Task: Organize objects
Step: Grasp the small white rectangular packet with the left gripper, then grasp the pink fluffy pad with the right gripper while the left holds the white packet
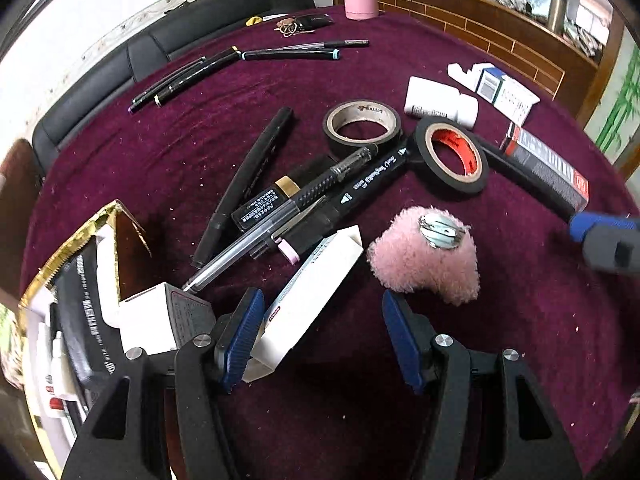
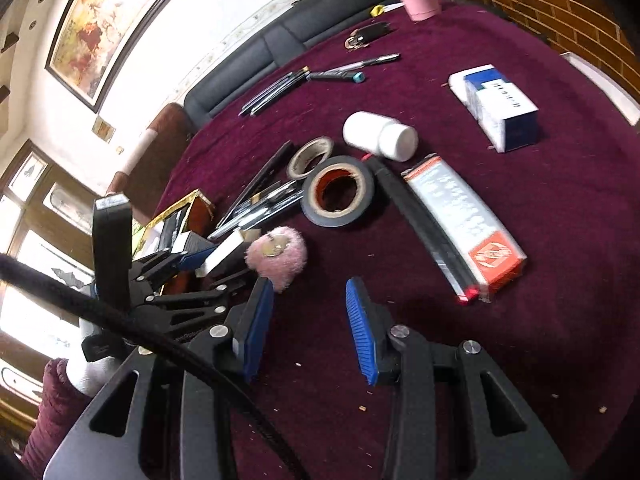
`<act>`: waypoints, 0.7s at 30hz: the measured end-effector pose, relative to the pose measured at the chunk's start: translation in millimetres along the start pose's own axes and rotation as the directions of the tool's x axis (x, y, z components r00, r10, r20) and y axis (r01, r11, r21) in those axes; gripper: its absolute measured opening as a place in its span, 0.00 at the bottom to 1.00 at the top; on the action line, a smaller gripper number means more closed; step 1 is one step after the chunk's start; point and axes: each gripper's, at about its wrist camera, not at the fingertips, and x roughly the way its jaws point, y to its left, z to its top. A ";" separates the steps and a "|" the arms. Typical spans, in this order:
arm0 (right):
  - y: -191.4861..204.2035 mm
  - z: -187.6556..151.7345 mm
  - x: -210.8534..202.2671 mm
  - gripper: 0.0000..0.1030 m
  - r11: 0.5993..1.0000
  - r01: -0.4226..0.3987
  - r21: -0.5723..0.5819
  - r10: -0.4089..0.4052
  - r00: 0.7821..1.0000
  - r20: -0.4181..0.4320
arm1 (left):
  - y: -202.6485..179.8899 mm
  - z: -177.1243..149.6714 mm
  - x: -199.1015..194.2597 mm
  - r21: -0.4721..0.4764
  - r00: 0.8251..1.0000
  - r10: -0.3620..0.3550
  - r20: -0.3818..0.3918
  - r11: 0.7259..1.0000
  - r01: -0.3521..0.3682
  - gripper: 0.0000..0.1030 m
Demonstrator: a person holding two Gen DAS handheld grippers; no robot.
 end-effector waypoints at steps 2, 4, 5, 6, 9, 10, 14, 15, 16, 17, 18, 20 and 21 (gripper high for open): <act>4.4 1.3 6.8 0.35 1.000 -0.001 -0.009 0.001 1.000 -0.013 | 2.9 1.1 1.0 -0.025 1.000 -0.025 -0.009 0.999 0.024 0.51; 9.3 3.0 11.8 0.35 1.000 0.001 -0.024 -0.001 1.000 -0.023 | 3.8 -0.1 -0.5 -0.051 0.997 -0.081 -0.017 0.996 0.080 0.40; 11.7 4.1 14.1 0.35 0.999 0.004 -0.033 -0.004 1.000 -0.026 | 2.0 -0.5 -1.8 -0.045 0.996 -0.088 -0.020 0.995 0.087 0.36; 12.7 5.0 15.9 0.35 0.999 0.006 -0.037 -0.007 1.000 -0.029 | -1.4 -3.0 -4.6 -0.037 0.994 -0.103 -0.024 0.994 0.102 0.36; 14.3 7.3 26.5 0.35 0.998 0.021 -0.056 -0.024 0.998 -0.053 | -8.9 -10.6 -13.5 -0.025 0.985 -0.169 -0.035 0.985 0.168 0.36; 15.0 7.7 30.5 0.35 0.997 0.027 -0.066 -0.031 0.998 -0.062 | -10.0 -12.0 -15.9 -0.021 0.986 -0.164 -0.034 0.986 0.163 0.36; 21.7 11.0 50.6 0.35 0.991 0.056 -0.119 -0.069 0.992 -0.108 | -6.0 -8.6 -15.2 -0.040 0.989 -0.148 -0.017 0.988 0.147 0.36; 24.9 11.8 54.9 0.35 0.989 0.057 -0.133 -0.073 0.991 -0.115 | -2.1 -5.5 -12.2 -0.052 0.990 -0.139 -0.010 0.989 0.138 0.36; 27.3 12.8 58.0 0.35 0.988 0.059 -0.146 -0.077 0.990 -0.118 | 0.3 -3.5 -10.0 -0.064 0.990 -0.139 -0.008 0.988 0.139 0.36; 30.5 14.0 61.7 0.35 0.985 0.061 -0.161 -0.081 0.989 -0.121 | 3.3 0.1 -6.1 -0.073 0.990 -0.139 0.001 0.988 0.139 0.36; 33.5 15.3 65.8 0.34 0.982 0.067 -0.176 -0.090 0.988 -0.123 | 3.4 2.6 -4.2 -0.073 0.991 -0.134 0.007 0.988 0.134 0.36; 36.0 19.5 73.3 0.36 0.980 0.076 -0.186 -0.099 0.988 -0.115 | 1.4 4.3 -1.3 -0.060 0.994 -0.110 0.013 0.992 0.111 0.36; 37.6 20.9 77.8 0.37 0.978 0.080 -0.194 -0.105 0.987 -0.121 | -1.4 4.5 -0.2 -0.055 0.995 -0.103 0.014 0.993 0.103 0.36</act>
